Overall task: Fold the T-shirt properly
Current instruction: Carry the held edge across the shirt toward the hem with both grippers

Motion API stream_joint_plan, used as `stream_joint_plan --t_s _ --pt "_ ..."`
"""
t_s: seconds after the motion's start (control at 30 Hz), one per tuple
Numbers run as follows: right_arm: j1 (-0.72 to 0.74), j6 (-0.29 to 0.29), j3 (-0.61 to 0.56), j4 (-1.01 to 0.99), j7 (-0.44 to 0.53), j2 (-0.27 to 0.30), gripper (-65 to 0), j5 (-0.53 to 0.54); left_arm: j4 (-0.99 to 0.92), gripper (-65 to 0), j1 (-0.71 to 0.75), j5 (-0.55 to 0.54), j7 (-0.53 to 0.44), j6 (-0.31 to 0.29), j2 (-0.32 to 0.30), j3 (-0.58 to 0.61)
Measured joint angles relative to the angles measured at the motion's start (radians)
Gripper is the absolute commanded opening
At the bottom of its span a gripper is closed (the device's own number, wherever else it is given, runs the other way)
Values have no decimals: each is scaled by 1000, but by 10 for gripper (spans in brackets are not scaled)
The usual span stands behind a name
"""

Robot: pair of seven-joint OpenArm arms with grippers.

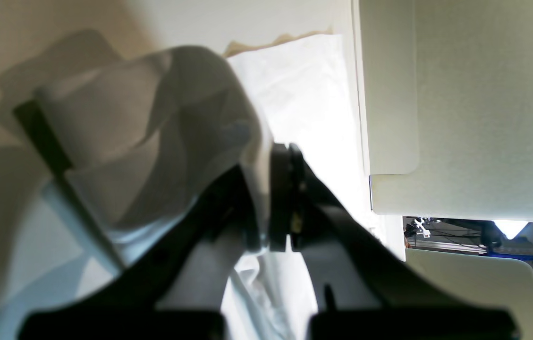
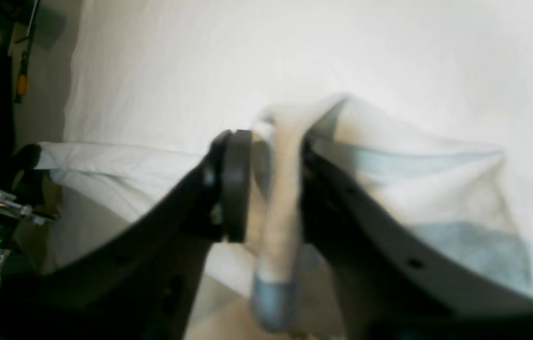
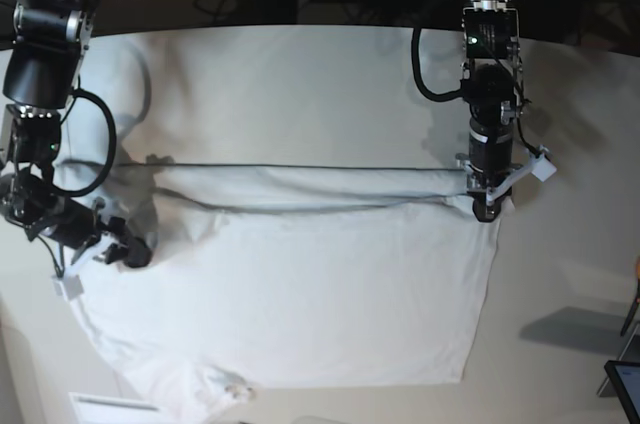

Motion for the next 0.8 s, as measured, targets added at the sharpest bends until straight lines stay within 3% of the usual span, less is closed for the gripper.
stream_joint_plan --t_s 0.07,0.2,0.27,0.8 --pt "6 0 0 -16 0 -3 -400 0 0 -637 -4 0 0 0 -2 0" --pt "14 0 0 -18 -1 -5 -389 0 2 -494 -9 0 0 0 -2 0" --pt "24 0 0 -18 -4 -6 -387 0 2 -459 -13 0 -2 1 -3 0" --pt "80 -2 0 -99 -58 -61 -387 -5 -31 -460 -85 0 -1 1 20 2"
